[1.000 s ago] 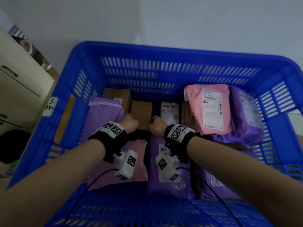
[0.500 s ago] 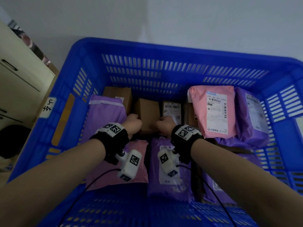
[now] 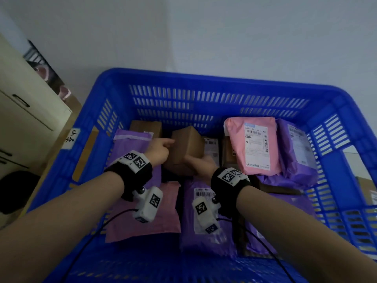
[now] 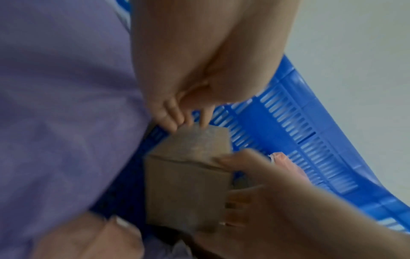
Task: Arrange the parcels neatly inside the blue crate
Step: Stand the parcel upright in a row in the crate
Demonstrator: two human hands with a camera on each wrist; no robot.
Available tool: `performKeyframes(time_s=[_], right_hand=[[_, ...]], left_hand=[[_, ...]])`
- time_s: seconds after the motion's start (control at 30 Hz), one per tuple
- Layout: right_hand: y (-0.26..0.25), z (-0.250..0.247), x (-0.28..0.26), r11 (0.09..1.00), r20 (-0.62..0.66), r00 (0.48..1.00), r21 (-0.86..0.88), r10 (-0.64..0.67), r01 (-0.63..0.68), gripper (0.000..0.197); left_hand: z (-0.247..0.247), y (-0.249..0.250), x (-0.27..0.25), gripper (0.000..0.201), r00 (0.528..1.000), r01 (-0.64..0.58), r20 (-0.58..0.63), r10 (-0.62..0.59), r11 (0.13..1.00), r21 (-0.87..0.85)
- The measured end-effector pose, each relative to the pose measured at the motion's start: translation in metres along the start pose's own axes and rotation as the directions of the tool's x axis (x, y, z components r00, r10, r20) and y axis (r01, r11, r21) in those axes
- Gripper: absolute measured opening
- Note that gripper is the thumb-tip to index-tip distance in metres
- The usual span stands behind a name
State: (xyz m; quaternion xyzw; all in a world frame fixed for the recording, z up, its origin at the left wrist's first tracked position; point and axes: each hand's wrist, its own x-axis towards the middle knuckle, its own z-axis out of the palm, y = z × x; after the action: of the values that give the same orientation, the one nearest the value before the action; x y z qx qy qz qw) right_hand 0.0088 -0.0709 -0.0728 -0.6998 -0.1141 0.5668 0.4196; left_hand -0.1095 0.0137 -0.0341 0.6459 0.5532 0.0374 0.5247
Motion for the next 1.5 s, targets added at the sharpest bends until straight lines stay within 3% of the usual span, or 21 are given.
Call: performKeyframes(time_s=[0.07, 0.13, 0.23, 0.3, 0.37, 0.57, 0.63, 0.73, 0.8, 0.9, 1.0, 1.07, 1.2, 1.3, 1.37, 1.5], right_hand=[[-0.012, -0.004, -0.01, 0.999, 0.02, 0.999, 0.033, -0.043, 0.043, 0.071], [-0.025, -0.009, -0.021, 0.989, 0.09, 0.992, 0.123, -0.093, 0.082, 0.048], [-0.042, -0.019, -0.036, 0.959, 0.212, 0.969, 0.276, -0.124, 0.062, 0.04], [-0.047, -0.025, -0.04, 0.943, 0.288, 0.949, 0.331, -0.129, 0.028, 0.035], [-0.049, -0.03, -0.044, 0.936, 0.306, 0.942, 0.351, -0.134, 0.019, 0.035], [-0.045, -0.04, -0.049, 0.916, 0.289, 0.94, 0.397, -0.18, 0.054, 0.026], [-0.047, -0.039, -0.051, 0.913, 0.248, 0.941, 0.389, -0.231, 0.122, 0.036], [-0.055, -0.037, -0.049, 0.925, 0.138, 0.953, 0.313, -0.268, 0.215, 0.05], [-0.061, -0.036, -0.05, 0.928, 0.101, 0.948, 0.259, -0.301, 0.267, 0.047], [-0.07, -0.035, -0.059, 0.92, 0.118, 0.917, 0.149, -0.381, 0.363, 0.035], [-0.079, -0.034, -0.064, 0.892, 0.125, 0.887, -0.029, -0.445, 0.451, 0.047], [-0.082, -0.034, -0.063, 0.874, 0.11, 0.879, -0.109, -0.463, 0.474, 0.047], [-0.066, -0.034, -0.061, 0.875, 0.088, 0.895, -0.188, -0.437, 0.446, 0.042], [-0.038, -0.028, -0.054, 0.875, -0.032, 0.905, -0.27, -0.425, 0.401, 0.054], [-0.021, -0.022, -0.05, 0.871, -0.077, 0.905, -0.317, -0.417, 0.375, 0.049], [-0.007, -0.016, -0.045, 0.722, -0.07, 0.903, -0.628, -0.423, 0.289, 0.049]], left_hand=[[-0.01, -0.001, -0.003, 0.06, 0.996, -0.039, -0.085, 0.034, 0.998, -0.057], [-0.016, -0.001, -0.005, 0.056, 0.995, -0.034, -0.096, 0.02, 0.988, -0.153], [-0.016, 0.003, -0.011, 0.026, 0.999, 0.048, 0.001, -0.053, 0.895, -0.443], [-0.014, 0.009, -0.021, 0.037, 0.986, 0.14, 0.152, -0.07, 0.837, -0.529], [-0.014, 0.012, -0.026, 0.053, 0.973, 0.17, 0.226, -0.053, 0.825, -0.54], [-0.007, 0.023, -0.031, 0.054, 0.985, 0.135, 0.165, -0.042, 0.781, -0.609], [-0.008, 0.025, -0.031, 0.053, 0.991, 0.114, 0.127, -0.045, 0.787, -0.606], [-0.012, 0.029, -0.032, 0.056, 0.997, 0.07, 0.07, -0.036, 0.805, -0.59], [-0.015, 0.03, -0.032, 0.057, 0.999, 0.034, 0.023, -0.026, 0.821, -0.569], [-0.017, 0.034, -0.034, 0.052, 0.999, -0.043, -0.044, 0.024, 0.863, -0.503], [-0.017, 0.043, -0.038, 0.053, 0.993, -0.118, -0.068, 0.098, 0.885, -0.45], [-0.019, 0.048, -0.04, 0.05, 0.995, -0.098, -0.037, 0.091, 0.88, -0.465], [-0.021, 0.04, -0.037, 0.028, 0.999, -0.037, -0.01, 0.036, 0.894, -0.447], [-0.013, 0.029, -0.032, 0.04, 0.999, 0.008, 0.042, 0.009, 0.918, -0.395], [-0.004, 0.023, -0.028, 0.048, 0.998, 0.042, 0.067, -0.018, 0.931, -0.362], [0.012, 0.01, -0.015, 0.05, 0.991, 0.088, 0.126, -0.053, 0.952, -0.294]])
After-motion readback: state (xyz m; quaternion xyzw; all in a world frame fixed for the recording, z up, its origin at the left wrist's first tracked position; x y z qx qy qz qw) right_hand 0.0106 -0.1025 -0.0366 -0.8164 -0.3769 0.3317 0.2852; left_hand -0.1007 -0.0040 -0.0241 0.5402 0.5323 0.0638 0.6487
